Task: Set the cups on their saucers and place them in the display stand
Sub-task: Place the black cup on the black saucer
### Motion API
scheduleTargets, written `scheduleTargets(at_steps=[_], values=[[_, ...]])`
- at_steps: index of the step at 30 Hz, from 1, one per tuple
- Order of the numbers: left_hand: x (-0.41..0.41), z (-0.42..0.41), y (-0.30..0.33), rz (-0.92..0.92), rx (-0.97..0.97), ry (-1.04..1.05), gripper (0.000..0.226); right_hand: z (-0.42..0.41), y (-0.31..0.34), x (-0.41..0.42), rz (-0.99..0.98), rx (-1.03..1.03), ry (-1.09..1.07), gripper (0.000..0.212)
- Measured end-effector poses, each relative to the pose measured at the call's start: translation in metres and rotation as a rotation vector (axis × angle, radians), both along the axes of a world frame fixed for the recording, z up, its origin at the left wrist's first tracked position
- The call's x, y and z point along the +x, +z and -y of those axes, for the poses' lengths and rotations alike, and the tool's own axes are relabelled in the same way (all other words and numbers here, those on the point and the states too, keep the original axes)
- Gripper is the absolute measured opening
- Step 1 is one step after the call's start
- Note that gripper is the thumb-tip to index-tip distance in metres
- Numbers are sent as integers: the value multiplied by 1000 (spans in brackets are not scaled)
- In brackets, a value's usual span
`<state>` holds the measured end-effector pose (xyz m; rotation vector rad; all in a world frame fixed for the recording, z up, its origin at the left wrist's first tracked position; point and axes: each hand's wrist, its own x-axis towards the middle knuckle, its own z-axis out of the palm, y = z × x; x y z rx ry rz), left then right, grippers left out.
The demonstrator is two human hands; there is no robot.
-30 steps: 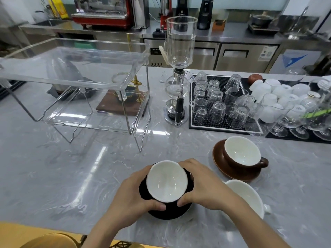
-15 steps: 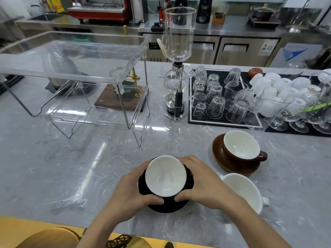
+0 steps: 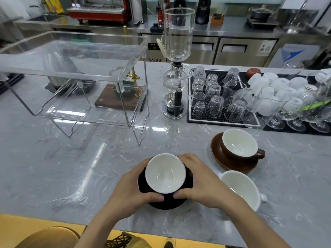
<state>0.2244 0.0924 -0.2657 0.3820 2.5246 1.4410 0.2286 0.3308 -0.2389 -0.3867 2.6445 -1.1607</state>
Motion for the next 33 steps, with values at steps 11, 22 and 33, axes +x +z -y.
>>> scheduleTargets(at_steps=[11, 22, 33], values=[[11, 11, -7, 87, 193, 201, 85, -16, 2, 42, 52, -89, -279, 91], [12, 10, -17, 156, 218, 385, 77, 2, -18, 68, 181, -110, -430, 98], [4, 14, -18, 290, 270, 454, 75, 11, -21, 52, 230, -305, -560, 91]])
